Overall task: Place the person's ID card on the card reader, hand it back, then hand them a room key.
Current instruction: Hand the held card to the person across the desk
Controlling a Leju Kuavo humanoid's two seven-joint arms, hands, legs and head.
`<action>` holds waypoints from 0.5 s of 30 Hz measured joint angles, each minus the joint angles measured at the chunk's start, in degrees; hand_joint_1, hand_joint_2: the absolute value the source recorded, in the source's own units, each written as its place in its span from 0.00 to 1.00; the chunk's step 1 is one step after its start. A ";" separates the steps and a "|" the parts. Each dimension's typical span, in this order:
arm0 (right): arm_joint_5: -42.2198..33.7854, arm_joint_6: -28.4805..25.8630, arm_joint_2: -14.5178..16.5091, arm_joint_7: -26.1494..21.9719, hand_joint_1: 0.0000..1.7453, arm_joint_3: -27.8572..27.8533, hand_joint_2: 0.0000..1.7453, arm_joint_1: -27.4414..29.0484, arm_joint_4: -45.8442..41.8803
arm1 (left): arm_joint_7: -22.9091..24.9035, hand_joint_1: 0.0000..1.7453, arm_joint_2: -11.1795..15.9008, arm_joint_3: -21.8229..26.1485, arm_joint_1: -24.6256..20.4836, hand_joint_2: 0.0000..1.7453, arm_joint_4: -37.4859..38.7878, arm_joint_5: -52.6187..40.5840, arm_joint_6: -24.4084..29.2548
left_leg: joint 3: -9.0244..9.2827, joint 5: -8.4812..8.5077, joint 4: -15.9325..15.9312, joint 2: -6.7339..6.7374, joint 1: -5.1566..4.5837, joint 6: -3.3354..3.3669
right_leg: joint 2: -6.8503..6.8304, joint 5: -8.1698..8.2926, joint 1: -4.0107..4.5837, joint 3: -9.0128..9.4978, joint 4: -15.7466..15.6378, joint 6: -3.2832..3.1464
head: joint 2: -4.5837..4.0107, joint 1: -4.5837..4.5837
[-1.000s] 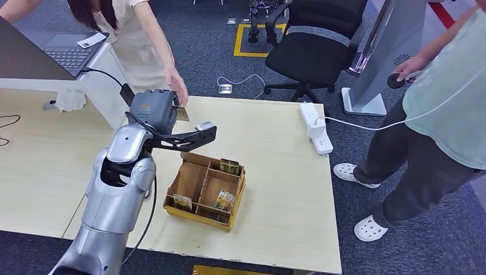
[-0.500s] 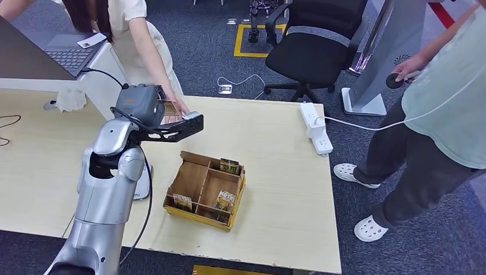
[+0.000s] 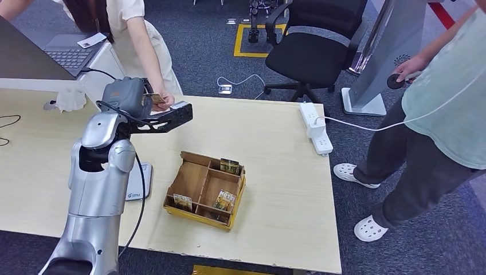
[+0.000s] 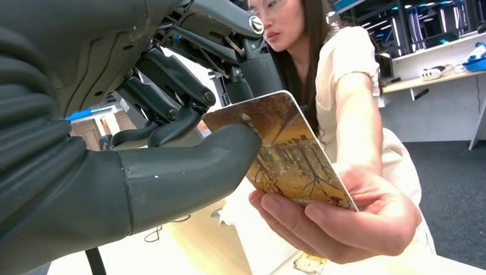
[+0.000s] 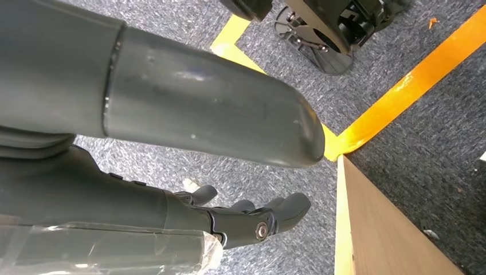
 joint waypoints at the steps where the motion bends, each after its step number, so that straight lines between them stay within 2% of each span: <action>1: -0.11 -0.01 -0.01 0.08 0.00 0.01 0.00 -0.01 0.03 | -0.09 1.00 -0.03 0.04 -0.14 1.00 0.03 0.10 0.01 | 0.00 0.00 0.00 0.00 0.00 0.00 | 0.00 0.00 0.00 0.00 0.00 0.00 | 0.00 0.00; 2: -0.21 0.00 -0.02 0.15 0.00 0.02 0.00 -0.02 0.07 | -0.14 0.99 -0.06 0.07 -0.26 1.00 0.04 0.20 0.01 | 0.00 0.00 0.00 0.00 0.00 0.00 | 0.00 0.00 0.00 0.00 0.00 0.00 | 0.00 0.00; 3: -0.31 0.01 -0.02 0.19 0.00 0.02 0.00 -0.02 0.10 | -0.18 0.83 -0.10 0.09 -0.35 1.00 0.04 0.27 -0.01 | 0.00 0.00 0.00 0.00 0.00 0.00 | 0.00 0.00 0.00 0.00 0.00 0.00 | 0.00 0.00; 6: -0.46 0.03 -0.03 0.22 0.00 0.02 0.00 -0.04 0.17 | -0.21 0.09 -0.19 0.14 -0.49 1.00 0.06 0.39 -0.03 | -0.01 0.00 0.00 0.00 0.00 0.00 | 0.00 0.00 0.00 -0.01 0.00 0.00 | 0.00 0.00; 7: -0.48 0.04 -0.03 0.23 0.00 0.02 0.00 -0.04 0.19 | -0.23 0.00 -0.21 0.15 -0.51 1.00 0.07 0.41 -0.03 | -0.01 0.00 0.00 0.00 0.00 0.00 | 0.00 0.00 0.00 -0.01 0.00 0.00 | 0.00 0.00; 15: -0.51 0.11 -0.05 0.31 0.00 0.02 0.00 -0.08 0.22 | -0.31 0.00 -0.29 0.32 -0.51 1.00 0.07 0.60 0.22 | -0.02 0.00 0.00 0.00 0.00 0.00 | 0.00 0.00 0.00 -0.01 0.00 0.00 | 0.00 0.00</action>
